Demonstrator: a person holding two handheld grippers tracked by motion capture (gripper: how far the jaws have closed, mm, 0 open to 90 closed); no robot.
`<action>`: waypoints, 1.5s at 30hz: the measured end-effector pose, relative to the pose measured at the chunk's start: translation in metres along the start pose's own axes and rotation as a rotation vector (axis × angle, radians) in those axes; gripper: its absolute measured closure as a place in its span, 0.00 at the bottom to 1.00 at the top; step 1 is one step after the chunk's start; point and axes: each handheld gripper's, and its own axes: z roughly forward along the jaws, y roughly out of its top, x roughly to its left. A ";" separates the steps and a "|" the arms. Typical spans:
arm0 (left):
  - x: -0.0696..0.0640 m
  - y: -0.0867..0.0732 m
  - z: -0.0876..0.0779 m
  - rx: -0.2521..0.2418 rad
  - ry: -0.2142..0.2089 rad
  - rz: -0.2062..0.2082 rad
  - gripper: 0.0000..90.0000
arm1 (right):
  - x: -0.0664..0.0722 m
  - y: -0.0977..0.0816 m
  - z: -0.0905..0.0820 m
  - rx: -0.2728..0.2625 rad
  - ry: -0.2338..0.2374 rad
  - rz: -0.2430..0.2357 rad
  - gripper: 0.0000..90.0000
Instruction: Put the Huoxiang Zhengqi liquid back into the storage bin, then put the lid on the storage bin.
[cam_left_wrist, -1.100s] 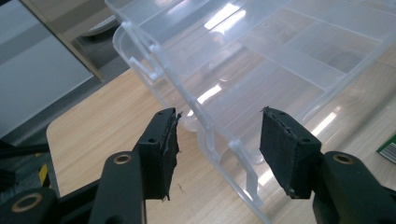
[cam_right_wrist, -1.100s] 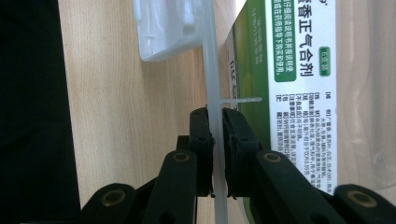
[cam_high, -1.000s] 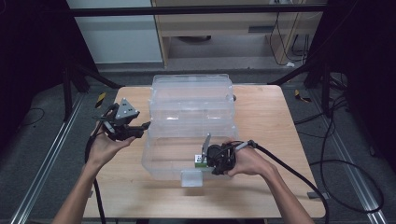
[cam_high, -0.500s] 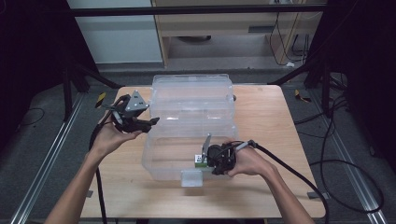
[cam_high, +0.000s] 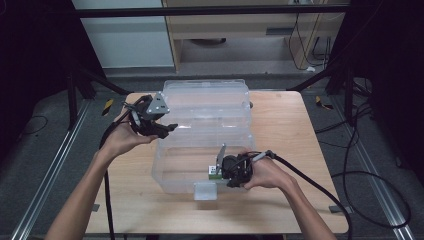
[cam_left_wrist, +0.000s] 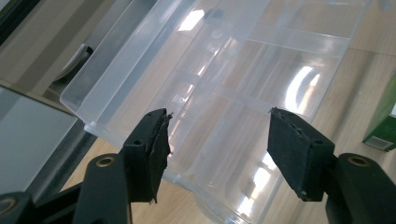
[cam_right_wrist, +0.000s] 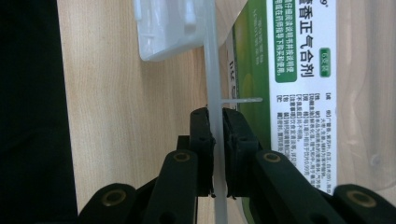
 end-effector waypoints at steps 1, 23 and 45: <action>0.000 0.002 0.001 0.007 -0.001 0.014 0.42 | 0.000 0.000 0.000 -0.002 -0.001 0.000 0.93; 0.011 0.031 0.030 0.128 -0.031 0.201 0.44 | 0.001 0.000 0.000 -0.004 -0.002 -0.012 0.93; -0.002 0.055 0.063 0.267 0.002 0.416 0.49 | -0.001 0.000 0.000 -0.004 0.003 -0.020 0.93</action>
